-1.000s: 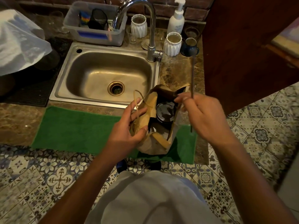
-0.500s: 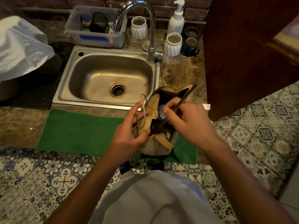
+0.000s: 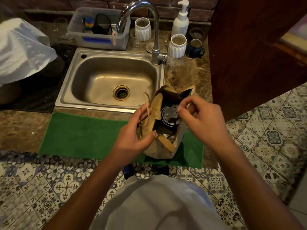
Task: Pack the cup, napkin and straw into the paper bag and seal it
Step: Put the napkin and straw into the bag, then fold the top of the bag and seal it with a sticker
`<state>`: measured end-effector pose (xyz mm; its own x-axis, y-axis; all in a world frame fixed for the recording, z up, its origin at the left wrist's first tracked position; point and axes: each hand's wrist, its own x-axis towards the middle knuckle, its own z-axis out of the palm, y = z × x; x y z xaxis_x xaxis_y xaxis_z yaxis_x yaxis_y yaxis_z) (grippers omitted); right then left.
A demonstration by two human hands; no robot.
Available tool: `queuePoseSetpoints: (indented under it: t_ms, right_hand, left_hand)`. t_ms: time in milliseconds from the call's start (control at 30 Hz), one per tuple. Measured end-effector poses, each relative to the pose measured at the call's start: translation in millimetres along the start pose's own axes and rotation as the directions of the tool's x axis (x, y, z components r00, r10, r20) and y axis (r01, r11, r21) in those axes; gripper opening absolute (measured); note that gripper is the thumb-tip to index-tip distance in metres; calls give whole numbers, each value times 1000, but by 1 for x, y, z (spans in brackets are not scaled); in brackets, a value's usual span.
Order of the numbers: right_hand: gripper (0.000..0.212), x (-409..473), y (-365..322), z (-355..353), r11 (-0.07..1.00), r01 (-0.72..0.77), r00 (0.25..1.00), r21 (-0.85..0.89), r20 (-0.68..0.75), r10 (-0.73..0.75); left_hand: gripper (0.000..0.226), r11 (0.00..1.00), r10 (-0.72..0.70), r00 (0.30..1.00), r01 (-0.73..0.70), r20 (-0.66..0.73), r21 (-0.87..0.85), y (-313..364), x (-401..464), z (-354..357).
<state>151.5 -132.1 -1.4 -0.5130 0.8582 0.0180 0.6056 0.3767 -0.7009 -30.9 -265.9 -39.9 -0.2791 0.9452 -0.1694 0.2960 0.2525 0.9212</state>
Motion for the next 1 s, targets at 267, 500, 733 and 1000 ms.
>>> queuePoseSetpoints:
  t_ms: [267,500,733,1000]
  right_hand:
    - [49,-11,15,13,966,-260,944,3,213,253]
    - [41,-15,8,35,938,-316,920,142,288,266]
    - [41,-12,1,48,847,-384,914,367,283,292]
    - [31,-8,10,52,736,-420,901,532,341,268]
  left_hand:
    - [79,1000,2,1000,-2,23,-2,3,-5,6]
    - [85,998,58,996,-59,61,18,11,2,14]
    - [92,982,167,983,-173,76,72,16,9,17]
    - [77,997,24,988,-13,-152,77,-14,-2,24]
